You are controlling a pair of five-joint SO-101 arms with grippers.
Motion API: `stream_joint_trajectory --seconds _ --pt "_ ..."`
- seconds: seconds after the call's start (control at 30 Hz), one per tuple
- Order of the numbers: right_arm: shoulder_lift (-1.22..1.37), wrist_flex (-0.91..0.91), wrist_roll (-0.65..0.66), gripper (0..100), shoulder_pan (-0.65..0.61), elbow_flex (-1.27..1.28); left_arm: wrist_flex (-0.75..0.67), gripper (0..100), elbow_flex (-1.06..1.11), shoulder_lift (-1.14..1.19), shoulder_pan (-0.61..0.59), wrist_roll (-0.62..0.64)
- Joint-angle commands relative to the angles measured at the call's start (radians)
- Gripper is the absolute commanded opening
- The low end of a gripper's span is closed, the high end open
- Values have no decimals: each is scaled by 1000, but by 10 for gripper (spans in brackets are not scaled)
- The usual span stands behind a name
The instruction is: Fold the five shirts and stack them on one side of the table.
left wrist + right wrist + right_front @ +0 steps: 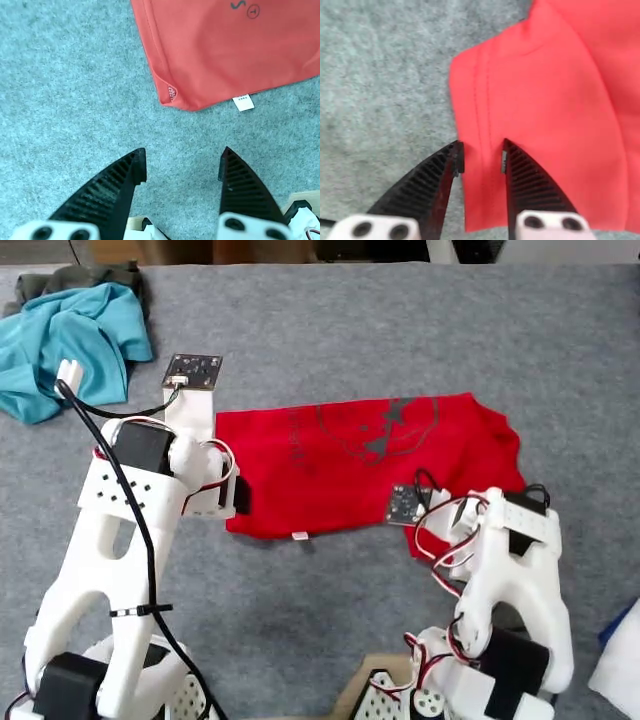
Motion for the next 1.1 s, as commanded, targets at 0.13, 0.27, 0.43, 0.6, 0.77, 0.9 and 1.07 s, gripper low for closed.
stream_joint_trajectory --seconds 0.13,0.27,0.43,0.6,0.77,0.9,1.07 --pt "31 -8 11 164 -12 -15 -14 244 -9 -31 -9 -6" --pt "-7 -2 12 218 -13 -12 -14 245 -9 -31 -9 -6" --pt "-88 132 57 227 -28 -25 -14 245 -6 -31 -3 -6" --pt "-120 94 61 224 -30 2 -14 245 -9 -31 -2 -8" --pt "-41 -44 61 224 -28 50 -11 245 -9 -31 -8 -20" --pt "12 -58 61 224 -22 16 -8 243 -9 -33 -9 -41" --pt "27 -68 61 223 -19 5 -8 243 -9 -33 -9 -41"
